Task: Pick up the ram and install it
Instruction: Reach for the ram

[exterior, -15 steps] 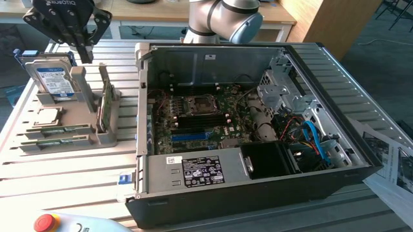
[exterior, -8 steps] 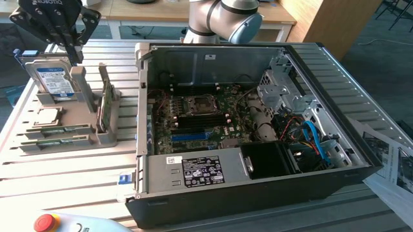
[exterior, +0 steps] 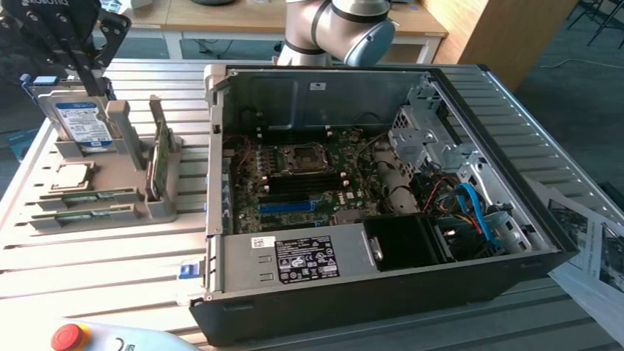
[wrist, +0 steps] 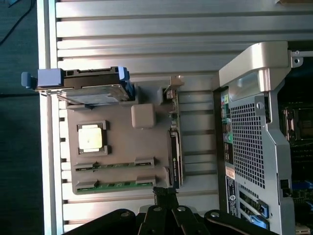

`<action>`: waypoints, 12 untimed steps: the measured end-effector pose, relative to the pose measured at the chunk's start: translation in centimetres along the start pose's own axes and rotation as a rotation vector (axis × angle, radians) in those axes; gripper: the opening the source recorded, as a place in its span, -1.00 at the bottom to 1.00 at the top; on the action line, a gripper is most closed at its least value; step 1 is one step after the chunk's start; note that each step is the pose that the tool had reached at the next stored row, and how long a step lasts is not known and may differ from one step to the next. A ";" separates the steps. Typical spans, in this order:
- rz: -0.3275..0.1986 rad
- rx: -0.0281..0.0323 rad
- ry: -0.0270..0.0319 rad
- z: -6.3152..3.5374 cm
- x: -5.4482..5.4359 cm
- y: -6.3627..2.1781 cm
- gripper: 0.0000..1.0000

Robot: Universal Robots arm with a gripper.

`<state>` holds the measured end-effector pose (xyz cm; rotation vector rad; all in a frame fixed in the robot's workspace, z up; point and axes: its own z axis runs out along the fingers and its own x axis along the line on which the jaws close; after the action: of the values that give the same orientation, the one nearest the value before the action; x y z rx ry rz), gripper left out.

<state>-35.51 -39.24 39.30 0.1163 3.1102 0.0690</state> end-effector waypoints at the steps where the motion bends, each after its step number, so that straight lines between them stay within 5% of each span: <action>1: 0.000 0.0000 0.0000 -0.01 0.3 -0.02 -0.79; 12: 0.000 0.0000 0.0000 -0.09 2.9 -0.22 -0.79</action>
<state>-38.47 -39.24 39.30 0.1164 3.1102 0.0689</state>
